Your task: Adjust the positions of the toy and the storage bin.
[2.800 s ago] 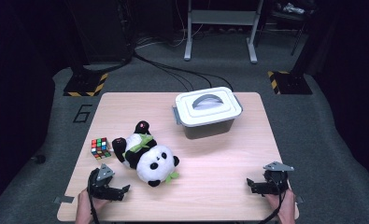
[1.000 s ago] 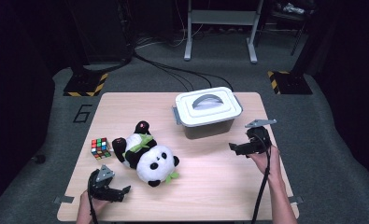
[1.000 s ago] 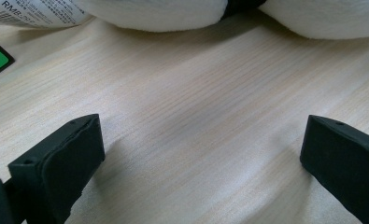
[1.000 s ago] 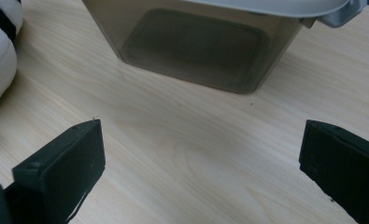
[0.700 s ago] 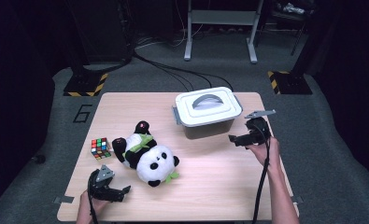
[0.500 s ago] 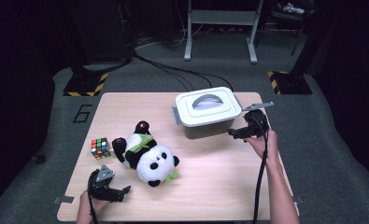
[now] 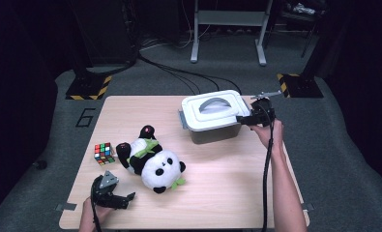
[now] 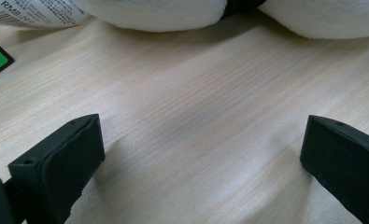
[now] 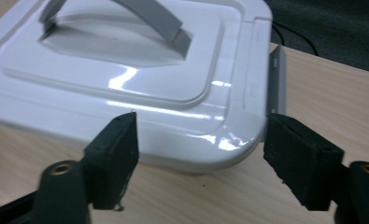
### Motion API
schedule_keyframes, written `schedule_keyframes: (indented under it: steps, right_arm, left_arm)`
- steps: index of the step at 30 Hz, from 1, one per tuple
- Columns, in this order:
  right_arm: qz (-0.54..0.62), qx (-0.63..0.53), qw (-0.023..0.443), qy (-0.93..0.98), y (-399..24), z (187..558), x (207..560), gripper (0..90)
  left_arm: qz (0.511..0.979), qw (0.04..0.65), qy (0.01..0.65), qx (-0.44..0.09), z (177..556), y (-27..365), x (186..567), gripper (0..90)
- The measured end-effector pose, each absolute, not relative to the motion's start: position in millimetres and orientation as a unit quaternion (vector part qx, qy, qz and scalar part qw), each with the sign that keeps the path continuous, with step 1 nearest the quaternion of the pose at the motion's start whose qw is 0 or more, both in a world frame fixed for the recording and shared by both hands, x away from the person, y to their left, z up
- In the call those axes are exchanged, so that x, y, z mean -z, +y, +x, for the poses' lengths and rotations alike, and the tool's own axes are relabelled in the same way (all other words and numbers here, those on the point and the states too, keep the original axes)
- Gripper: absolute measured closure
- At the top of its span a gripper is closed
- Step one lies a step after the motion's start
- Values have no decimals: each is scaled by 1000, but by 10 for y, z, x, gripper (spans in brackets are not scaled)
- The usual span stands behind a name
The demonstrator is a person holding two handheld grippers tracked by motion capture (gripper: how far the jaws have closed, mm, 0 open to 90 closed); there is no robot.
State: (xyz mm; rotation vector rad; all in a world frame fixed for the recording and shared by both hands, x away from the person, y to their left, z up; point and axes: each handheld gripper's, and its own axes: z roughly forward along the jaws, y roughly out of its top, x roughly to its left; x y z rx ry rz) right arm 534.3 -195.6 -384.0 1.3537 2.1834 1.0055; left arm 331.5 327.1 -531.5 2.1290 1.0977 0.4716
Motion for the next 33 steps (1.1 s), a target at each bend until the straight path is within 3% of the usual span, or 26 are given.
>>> schedule_keyframes:
  steps: [2,4,17,33]
  right_arm:
    - [485,-356,195,775,-1965,5377,3845,302]
    - [500,-355,200,764,-1966,5456,3866,397]
    - [536,-350,200,741,-2014,5656,3909,653]
    - [568,-320,195,732,-1928,5500,3860,660]
  left_arm:
    - [819,343,422,-181,3315,3271,5315,0]
    - [819,343,422,-181,3315,3271,5315,0]
    - [819,343,422,-182,3315,3271,5315,0]
    - [819,343,422,-182,3315,3271,5315,0]
